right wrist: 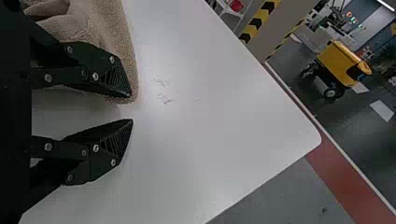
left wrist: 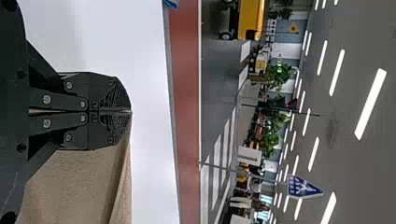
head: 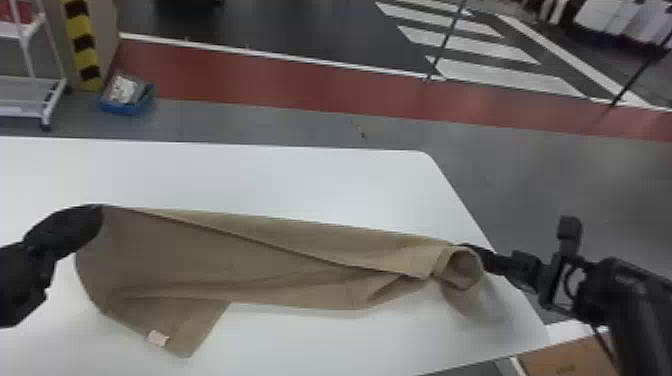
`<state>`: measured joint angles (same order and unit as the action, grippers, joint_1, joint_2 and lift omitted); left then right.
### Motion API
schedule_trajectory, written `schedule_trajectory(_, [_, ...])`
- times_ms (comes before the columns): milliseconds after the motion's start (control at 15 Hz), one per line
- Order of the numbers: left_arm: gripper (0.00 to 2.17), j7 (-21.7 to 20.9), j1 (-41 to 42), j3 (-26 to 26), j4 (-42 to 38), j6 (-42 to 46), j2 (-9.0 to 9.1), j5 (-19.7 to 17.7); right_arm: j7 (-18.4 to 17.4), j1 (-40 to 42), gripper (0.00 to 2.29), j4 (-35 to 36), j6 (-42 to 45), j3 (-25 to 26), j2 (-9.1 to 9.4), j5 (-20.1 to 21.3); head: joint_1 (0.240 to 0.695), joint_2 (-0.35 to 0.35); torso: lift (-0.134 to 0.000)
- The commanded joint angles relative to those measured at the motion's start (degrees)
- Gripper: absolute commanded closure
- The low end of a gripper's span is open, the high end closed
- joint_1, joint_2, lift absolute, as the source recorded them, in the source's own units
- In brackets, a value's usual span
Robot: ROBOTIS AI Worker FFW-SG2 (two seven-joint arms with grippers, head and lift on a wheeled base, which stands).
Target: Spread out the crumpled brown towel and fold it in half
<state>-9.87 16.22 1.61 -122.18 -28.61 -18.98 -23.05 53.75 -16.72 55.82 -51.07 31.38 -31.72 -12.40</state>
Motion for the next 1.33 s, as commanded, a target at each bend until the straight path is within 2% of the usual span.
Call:
schedule_trajectory(0, [2.06, 0.1, 0.0, 0.1, 0.3, 0.0, 0.00, 0.0, 1.9, 4.0, 0.05, 2.8, 6.5, 3.2, 0.16, -1.4, 0.695, -0.350, -0.120])
schedule_trajectory(200, [2.06, 0.3, -0.4, 0.1, 1.0, 0.4, 0.00, 0.0, 2.9, 11.4, 0.06, 12.0, 7.2, 9.4, -0.19, -2.0, 0.695, -0.350, -0.120])
schedule_trajectory(333, [2.06, 0.5, -0.8, 0.5, 1.2, 0.4, 0.00, 0.0, 4.9, 17.3, 0.07, 21.3, 7.5, 15.6, 1.74, -2.3, 0.695, -0.350, -0.120])
schedule_trajectory(533, [2.06, 0.6, -1.5, 1.4, 1.6, 0.4, 0.08, 0.1, 4.8, 23.8, 0.14, 29.1, 13.5, 19.5, 4.21, 0.2, 0.695, -0.350, -0.120])
schedule_trajectory(600, [2.06, 0.9, -1.6, 1.7, 1.7, 0.4, 0.08, 0.4, 5.7, 27.0, 0.37, 32.7, 16.3, 19.9, 5.61, 0.3, 0.695, -0.350, -0.120])
schedule_trajectory(667, [2.06, 1.3, -1.8, 2.1, 1.8, 0.2, 0.08, 0.9, 5.6, 30.0, 0.52, 37.2, 17.5, 19.9, 7.81, 0.6, 0.695, -0.350, -0.120])
schedule_trajectory(733, [2.06, 1.3, -1.8, 2.1, 1.9, 0.2, 0.17, 0.9, 5.7, 31.8, 0.54, 40.8, 17.9, 19.9, 10.27, 1.0, 0.695, -0.350, -0.120])
schedule_trajectory(800, [2.06, 1.3, -1.9, 2.3, 1.9, 0.2, 0.44, 1.1, 5.7, 33.9, 0.68, 44.1, 19.5, 19.5, 12.47, 1.4, 0.695, -0.350, -0.120])
schedule_trajectory(933, [2.06, 1.3, -2.2, 2.9, 2.0, 0.2, 0.52, 1.4, 7.3, 36.3, 0.70, 48.2, 19.8, 18.4, 15.63, 2.4, 0.695, -0.350, -0.120])
schedule_trajectory(1000, [2.06, 1.3, -2.1, 2.8, 1.9, 0.2, 0.61, 1.4, 7.9, 38.1, 0.70, 49.4, 23.0, 16.8, 17.04, 4.0, 0.695, -0.350, -0.120])
schedule_trajectory(1133, [2.06, 1.3, -1.7, 2.6, 2.0, 0.2, 0.52, 1.5, 8.1, 41.8, 0.70, 49.6, 30.9, 13.4, 18.27, 6.2, 0.695, -0.350, -0.120])
schedule_trajectory(1267, [2.06, 1.3, -1.6, 2.6, 2.1, 0.2, 0.44, 1.4, 7.9, 42.8, 0.70, 49.5, 34.2, 12.0, 19.41, 8.6, 0.695, -0.350, -0.120])
